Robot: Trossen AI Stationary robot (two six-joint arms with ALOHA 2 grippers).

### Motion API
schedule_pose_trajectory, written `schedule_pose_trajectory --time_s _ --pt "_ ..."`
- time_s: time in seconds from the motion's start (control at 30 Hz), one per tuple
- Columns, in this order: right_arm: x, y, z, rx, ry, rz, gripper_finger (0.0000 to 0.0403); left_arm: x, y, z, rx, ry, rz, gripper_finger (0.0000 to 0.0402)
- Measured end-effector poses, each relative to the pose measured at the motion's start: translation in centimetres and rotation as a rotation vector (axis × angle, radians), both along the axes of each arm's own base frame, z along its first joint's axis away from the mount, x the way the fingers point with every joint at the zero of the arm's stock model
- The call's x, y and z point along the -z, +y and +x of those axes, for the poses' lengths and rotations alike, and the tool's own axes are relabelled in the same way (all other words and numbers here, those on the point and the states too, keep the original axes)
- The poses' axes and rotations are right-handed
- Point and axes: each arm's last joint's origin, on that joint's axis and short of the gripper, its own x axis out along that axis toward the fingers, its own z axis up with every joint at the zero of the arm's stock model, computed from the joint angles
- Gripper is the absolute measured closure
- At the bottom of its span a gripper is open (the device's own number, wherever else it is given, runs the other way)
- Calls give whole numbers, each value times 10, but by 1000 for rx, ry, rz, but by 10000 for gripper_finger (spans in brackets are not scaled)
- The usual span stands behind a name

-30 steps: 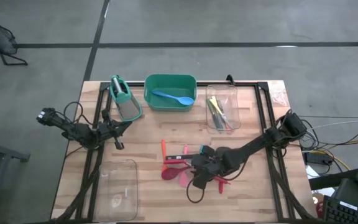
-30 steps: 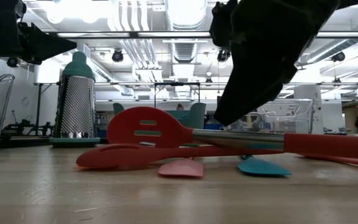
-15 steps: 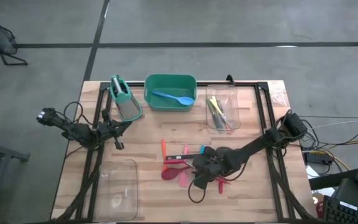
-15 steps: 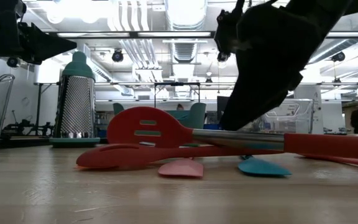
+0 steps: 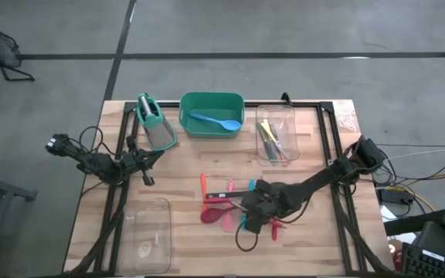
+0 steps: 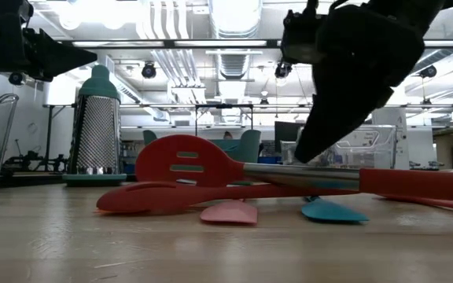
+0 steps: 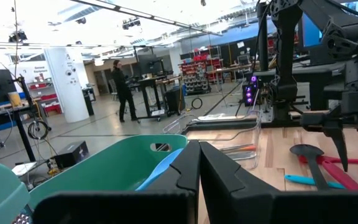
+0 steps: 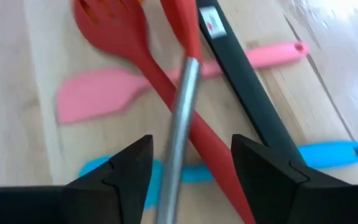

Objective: Pick & Place Kitchen Items
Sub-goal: Put the silver red slotted spoon into the bottom transparent bin

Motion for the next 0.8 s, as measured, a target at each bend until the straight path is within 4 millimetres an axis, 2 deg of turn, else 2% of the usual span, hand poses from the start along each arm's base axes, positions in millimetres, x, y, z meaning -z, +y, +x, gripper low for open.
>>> schedule_pose_trajectory --time_s 0.33,0.6,0.8 --pt "-2 -1 -3 15 19 1 212 0 0 0 0 0 0 390" --pt "-5 2 4 16 -65 44 222 0 0 0 0 0 0 390" --pt "6 4 6 8 -38 26 217 0 0 0 0 0 0 390"
